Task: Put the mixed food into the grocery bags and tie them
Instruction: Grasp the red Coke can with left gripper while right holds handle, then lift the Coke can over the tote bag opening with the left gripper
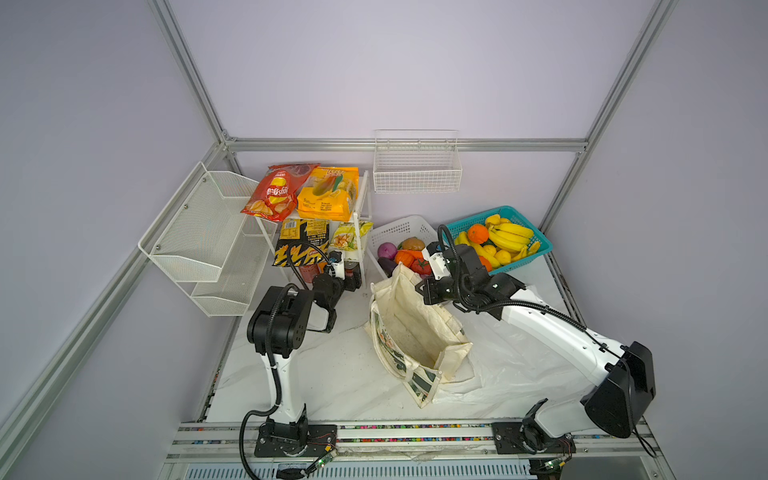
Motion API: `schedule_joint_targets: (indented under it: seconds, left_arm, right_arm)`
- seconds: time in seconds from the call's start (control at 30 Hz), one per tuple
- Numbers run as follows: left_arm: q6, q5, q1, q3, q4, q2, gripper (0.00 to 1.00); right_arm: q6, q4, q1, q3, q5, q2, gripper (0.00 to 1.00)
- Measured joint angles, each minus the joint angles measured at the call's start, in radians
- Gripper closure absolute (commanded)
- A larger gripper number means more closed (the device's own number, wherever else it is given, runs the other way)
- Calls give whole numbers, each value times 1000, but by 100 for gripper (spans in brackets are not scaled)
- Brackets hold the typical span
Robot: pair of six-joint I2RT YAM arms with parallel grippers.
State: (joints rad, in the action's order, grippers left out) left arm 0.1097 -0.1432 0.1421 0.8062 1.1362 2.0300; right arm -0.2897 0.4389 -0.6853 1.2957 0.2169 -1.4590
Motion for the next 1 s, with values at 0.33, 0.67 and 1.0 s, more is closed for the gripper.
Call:
schedule_joint_targets:
  seconds: [0.33,0.67,1.0]
  left_arm:
    - [-3,-6,0,11,-3,1,45]
    - [3,13,0,-26,29,-13,63]
    - [55,82,21,-296,43,-222,76]
  right_arm:
    - [0,-1,0,0,0,0,100]
    - [-9,-2,0,0,0,0,100]
    - [-105,-90,0,-11,-1,0,100]
